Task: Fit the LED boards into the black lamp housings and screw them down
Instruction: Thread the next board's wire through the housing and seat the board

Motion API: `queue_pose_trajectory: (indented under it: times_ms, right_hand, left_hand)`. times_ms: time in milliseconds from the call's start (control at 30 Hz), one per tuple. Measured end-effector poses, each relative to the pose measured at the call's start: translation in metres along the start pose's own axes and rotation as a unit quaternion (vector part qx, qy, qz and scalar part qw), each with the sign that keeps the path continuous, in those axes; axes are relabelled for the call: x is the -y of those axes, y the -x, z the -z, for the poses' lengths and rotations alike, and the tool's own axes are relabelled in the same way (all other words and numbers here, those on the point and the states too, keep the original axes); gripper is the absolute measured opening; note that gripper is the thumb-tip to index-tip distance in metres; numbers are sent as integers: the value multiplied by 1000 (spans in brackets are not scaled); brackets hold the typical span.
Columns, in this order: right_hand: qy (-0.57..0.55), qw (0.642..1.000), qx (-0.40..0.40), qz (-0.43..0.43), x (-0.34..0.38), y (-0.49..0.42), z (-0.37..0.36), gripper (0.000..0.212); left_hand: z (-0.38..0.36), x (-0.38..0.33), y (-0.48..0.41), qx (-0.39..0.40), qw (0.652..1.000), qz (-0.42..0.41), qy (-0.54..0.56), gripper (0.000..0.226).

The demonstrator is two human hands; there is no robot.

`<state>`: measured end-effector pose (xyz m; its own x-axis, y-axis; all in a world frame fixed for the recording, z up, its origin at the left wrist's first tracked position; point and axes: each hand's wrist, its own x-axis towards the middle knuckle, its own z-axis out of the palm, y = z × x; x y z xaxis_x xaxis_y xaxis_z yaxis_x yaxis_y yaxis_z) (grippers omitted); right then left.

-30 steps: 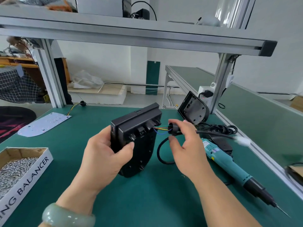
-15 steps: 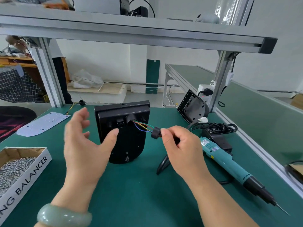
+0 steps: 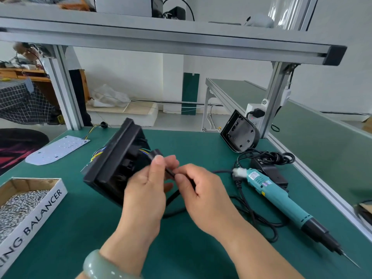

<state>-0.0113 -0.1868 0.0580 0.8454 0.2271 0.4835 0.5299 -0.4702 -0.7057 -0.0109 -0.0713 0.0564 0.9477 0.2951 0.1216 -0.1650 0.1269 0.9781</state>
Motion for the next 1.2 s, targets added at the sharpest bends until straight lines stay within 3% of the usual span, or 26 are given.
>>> queue_pose_trajectory:
  times_ms: [133,267,433,500,733,867,967,1067,1200]
  right_hand:
    - [-19,998,53,9,4,-1,-6,24]
    - [-44,991,113,51,9,-1,-1,20]
    - [-70,981,176,46,7,3,10,21]
    - [-48,985,163,29,2,4,13,19]
    - [-3,1000,-18,-17,5,-4,5,30]
    - [9,998,16,-59,10,-9,7,23]
    - [105,994,39,-10,12,-6,3,18]
    - [103,990,77,49,15,-3,2,14]
    - [102,990,70,67,8,3,7,16]
  left_hand:
    - [4,-7,-3,-4,991,79,108,40]
    - [11,-25,-20,-21,964,151,216,40]
    - [18,-28,-34,-24,970,108,216,40]
    - [18,-22,-32,-4,980,85,179,39]
    - [-2,-4,-15,77,996,25,31,36]
    - [-8,-1,-9,67,997,18,19,32]
    - [-9,-7,-8,24,999,7,26,44]
    - [-5,-16,-8,-5,991,46,125,41]
    - [-3,-17,-5,40,981,69,174,35]
